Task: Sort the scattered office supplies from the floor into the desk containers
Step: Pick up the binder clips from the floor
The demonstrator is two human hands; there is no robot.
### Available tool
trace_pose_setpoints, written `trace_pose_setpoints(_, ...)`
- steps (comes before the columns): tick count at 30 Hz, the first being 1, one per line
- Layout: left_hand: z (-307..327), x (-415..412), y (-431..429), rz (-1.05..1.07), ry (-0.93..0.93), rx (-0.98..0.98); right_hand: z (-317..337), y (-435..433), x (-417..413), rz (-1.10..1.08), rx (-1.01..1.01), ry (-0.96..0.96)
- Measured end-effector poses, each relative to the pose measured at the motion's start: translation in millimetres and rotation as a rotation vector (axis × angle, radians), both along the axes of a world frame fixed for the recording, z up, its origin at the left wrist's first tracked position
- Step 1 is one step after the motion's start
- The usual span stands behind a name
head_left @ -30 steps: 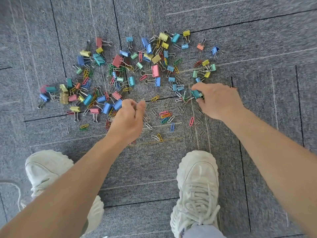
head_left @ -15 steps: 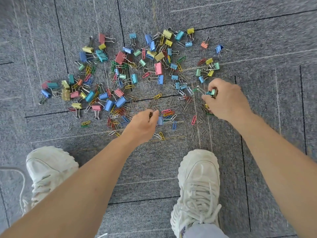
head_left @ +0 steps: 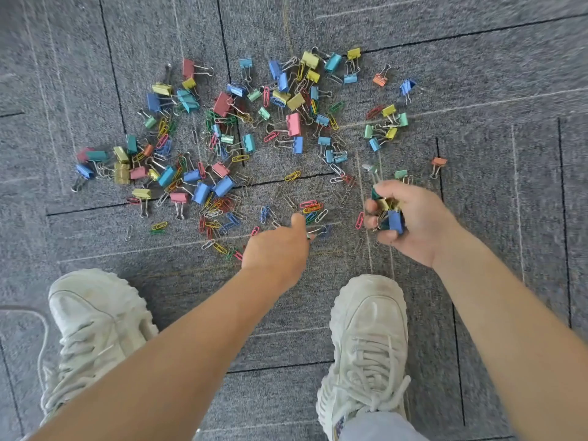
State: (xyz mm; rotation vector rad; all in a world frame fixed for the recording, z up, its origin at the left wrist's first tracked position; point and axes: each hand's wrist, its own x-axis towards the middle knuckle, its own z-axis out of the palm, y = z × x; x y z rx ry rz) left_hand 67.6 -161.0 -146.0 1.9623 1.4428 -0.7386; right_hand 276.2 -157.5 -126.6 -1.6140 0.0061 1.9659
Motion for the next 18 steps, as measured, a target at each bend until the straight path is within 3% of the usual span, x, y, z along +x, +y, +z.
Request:
trace_pose_setpoints(2,-0.2,7.4,-4.8,-0.086,0.051,0.019,1.2,-6.6,-2.2,0.014,-0.067,0.111)
trace_pose_setpoints(9,4.9,19.6,-9.5,-0.141,0.117,-0.003,-2.8,-27.1,-7.8,0.092,-0.136,0.148)
trace_pose_setpoints(13,6.6,22.5,-7.9,-0.171,0.153,-0.017,-2.7,-26.7,-6.5,0.071,-0.058,0.130)
trace_pose_setpoints(18,3.2,19.8,-6.6,-0.058,0.066,-0.020,-0.4,-23.4,-7.8,0.256,0.087,0.015)
